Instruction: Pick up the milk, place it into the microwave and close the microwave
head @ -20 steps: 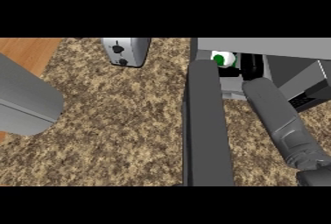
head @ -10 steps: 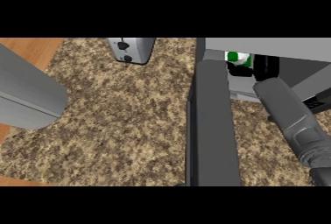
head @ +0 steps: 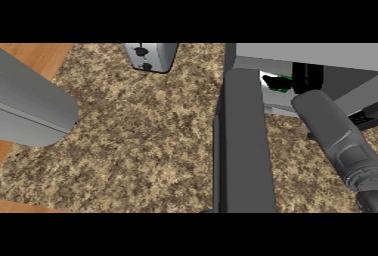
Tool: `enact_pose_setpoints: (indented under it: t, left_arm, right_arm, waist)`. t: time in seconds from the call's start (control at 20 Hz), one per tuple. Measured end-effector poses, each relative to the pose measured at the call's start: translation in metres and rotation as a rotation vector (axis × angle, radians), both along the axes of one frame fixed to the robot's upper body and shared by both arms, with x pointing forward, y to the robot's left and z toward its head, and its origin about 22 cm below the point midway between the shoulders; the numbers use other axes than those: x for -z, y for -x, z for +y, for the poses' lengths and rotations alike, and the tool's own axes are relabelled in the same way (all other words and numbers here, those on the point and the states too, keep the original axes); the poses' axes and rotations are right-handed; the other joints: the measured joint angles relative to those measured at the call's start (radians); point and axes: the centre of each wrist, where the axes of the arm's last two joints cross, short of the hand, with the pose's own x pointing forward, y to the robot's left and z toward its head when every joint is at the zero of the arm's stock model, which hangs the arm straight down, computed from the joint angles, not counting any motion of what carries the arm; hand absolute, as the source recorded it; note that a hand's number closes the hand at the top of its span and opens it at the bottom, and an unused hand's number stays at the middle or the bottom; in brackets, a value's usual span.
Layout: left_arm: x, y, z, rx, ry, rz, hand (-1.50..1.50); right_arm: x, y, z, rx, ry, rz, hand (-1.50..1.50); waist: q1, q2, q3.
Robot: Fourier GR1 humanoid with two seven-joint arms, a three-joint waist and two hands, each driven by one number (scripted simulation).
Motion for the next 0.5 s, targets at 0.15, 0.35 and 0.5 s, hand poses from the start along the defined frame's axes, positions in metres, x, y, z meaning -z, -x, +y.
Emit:
enact_pose_setpoints:
  t: [0.15, 0.35, 0.5]
  left_arm:
    - [0.002, -0.003, -0.003, 0.027, -0.006, 0.014, -1.5]
    - [0.004, -0.009, -0.007, 0.069, -0.016, 0.022, -1.5]
    - [0.005, -0.014, -0.01, 0.103, -0.018, 0.02, -1.5]
  right_arm:
    - [0.001, -0.001, 0.006, -0.054, -0.005, -0.002, -1.5]
    - [-0.001, -0.002, 0.014, -0.129, -0.037, 0.012, -1.5]
    - [-0.002, -0.003, 0.015, -0.183, -0.094, 0.024, -1.5]
  waist:
    - [0.001, -0.001, 0.001]
    - [-0.003, -0.004, 0.001]
    - [-0.011, -0.007, 0.001]
